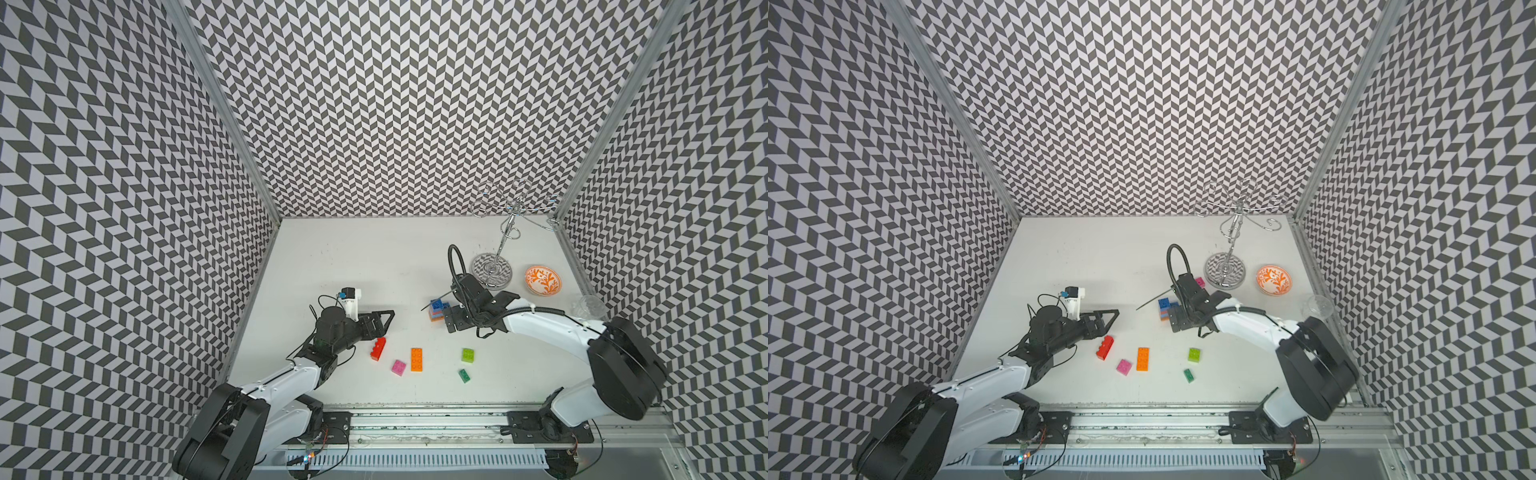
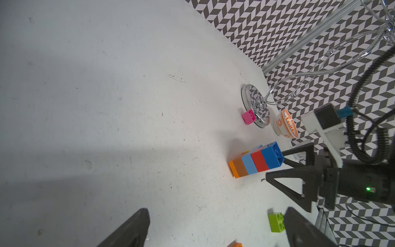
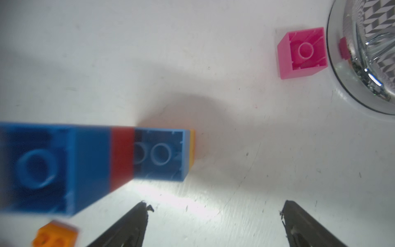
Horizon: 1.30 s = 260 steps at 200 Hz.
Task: Assemble the letter p with lego
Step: Adjust the lego brick at the center of the board, then pick up the lego brick from the center of the board.
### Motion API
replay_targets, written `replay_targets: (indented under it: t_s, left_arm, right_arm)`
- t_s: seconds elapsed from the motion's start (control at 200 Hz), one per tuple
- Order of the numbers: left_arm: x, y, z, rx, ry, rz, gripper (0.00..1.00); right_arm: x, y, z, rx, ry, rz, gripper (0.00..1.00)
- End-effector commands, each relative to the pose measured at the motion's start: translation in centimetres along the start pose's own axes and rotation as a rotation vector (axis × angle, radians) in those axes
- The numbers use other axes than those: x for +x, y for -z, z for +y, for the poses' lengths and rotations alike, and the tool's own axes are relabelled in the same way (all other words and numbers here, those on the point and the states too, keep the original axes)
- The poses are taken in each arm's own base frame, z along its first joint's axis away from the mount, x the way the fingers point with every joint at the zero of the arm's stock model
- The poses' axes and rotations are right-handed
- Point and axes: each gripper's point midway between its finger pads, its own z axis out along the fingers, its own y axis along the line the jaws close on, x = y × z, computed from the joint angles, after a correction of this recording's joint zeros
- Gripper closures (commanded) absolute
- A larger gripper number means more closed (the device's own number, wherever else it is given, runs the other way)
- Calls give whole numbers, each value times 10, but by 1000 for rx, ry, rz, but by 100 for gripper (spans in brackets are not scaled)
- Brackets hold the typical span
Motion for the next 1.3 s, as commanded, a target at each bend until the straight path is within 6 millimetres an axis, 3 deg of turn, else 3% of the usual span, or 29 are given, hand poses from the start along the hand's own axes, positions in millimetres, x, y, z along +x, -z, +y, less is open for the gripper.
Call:
replay_targets:
  t_s: [0.0, 0.13, 0.215, 0.305, 0.431, 0.541, 0.586, 0.676, 0.826, 0.921, 1.012, 1.147, 1.297]
  left_arm:
    - [-10, 1, -10, 24, -34, -31, 0]
    - [-8, 1, -19, 49, -50, -26, 0]
    - [-6, 1, -29, 69, -78, -29, 0]
    - [-5, 1, -42, 86, -120, -36, 0]
    - [-2, 5, -55, 99, -167, -52, 0]
    - [-4, 10, -63, 106, -192, -82, 0]
    - [-5, 12, -63, 103, -195, -92, 0]
    - [-7, 16, -63, 100, -197, -105, 0]
    - [-10, 20, -64, 95, -199, -121, 0]
    - [-12, 22, -64, 90, -200, -133, 0]
    - [-12, 22, -64, 88, -202, -133, 0]
    - [-11, 21, -63, 84, -201, -131, 0]
    - [-11, 21, -62, 83, -201, -129, 0]
  right_arm:
    - [-24, 41, 11, -72, -42, -70, 1]
    - [-56, 75, 35, -196, -41, -128, 1]
    - [-71, 85, 50, -263, -30, -140, 1]
    - [-85, 81, 59, -267, 0, -110, 1]
    - [-93, 55, 59, -196, 34, 10, 1]
    - [-88, 26, 54, -108, 58, 148, 1]
    - [-83, 12, 51, -75, 63, 197, 5]
    - [-74, -8, 59, -89, 83, 277, 11]
    - [-54, -37, 59, -74, 98, 379, 11]
    - [-41, -49, 60, -73, 105, 437, 1]
    - [-25, -58, 52, -24, 104, 503, 1]
    - [-11, -65, 47, 4, 104, 552, 7]
    - [-12, -64, 46, 11, 102, 547, 14]
